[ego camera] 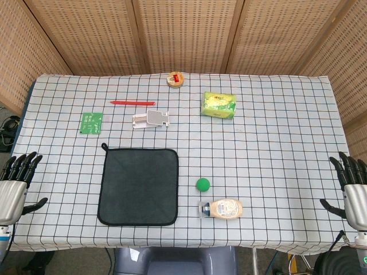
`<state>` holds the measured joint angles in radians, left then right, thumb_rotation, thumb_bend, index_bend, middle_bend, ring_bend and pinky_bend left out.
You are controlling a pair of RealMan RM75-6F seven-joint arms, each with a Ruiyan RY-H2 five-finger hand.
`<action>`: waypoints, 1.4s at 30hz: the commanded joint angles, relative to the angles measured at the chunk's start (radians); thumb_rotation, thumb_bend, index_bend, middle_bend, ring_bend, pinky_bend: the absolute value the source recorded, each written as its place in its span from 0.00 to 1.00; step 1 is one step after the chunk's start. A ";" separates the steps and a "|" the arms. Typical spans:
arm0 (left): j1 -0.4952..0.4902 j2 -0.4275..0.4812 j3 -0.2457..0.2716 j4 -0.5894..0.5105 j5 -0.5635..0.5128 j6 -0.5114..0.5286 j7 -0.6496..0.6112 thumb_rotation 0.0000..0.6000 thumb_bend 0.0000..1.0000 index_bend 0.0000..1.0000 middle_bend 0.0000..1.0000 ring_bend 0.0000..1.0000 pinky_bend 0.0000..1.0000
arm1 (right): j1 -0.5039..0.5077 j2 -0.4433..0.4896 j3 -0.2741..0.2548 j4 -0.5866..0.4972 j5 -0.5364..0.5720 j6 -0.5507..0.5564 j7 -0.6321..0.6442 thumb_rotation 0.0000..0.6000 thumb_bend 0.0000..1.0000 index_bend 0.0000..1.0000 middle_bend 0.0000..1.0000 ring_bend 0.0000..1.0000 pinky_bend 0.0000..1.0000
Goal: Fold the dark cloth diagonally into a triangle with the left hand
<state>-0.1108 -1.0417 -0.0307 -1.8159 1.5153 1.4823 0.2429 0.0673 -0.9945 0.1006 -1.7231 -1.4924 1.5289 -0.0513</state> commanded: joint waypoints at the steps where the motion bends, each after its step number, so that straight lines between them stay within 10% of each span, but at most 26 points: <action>1: -0.001 0.000 0.000 0.000 -0.001 -0.002 -0.001 1.00 0.00 0.00 0.00 0.00 0.00 | 0.000 0.000 0.000 0.000 0.000 0.000 0.000 1.00 0.00 0.10 0.00 0.00 0.00; 12: -0.037 0.001 -0.012 -0.013 -0.023 -0.066 -0.022 1.00 0.00 0.00 0.00 0.00 0.00 | -0.004 0.007 0.006 0.000 0.012 0.004 0.013 1.00 0.00 0.10 0.00 0.00 0.00; 21: -0.308 0.006 -0.125 -0.003 -0.165 -0.447 -0.041 1.00 0.14 0.04 0.00 0.00 0.00 | 0.002 0.005 0.012 0.007 0.033 -0.013 0.008 1.00 0.00 0.10 0.00 0.00 0.00; 30: -0.580 -0.228 -0.210 0.261 -0.262 -0.690 0.040 1.00 0.44 0.28 0.00 0.00 0.00 | 0.004 0.001 0.017 0.007 0.050 -0.017 -0.014 1.00 0.00 0.10 0.00 0.00 0.00; 42: -0.786 -0.501 -0.231 0.539 -0.336 -0.795 0.080 1.00 0.45 0.33 0.00 0.00 0.00 | 0.013 -0.004 0.036 0.032 0.107 -0.046 -0.001 1.00 0.00 0.11 0.00 0.00 0.00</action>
<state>-0.8789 -1.5240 -0.2567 -1.2958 1.1916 0.6997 0.3186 0.0802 -0.9982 0.1364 -1.6919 -1.3863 1.4837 -0.0532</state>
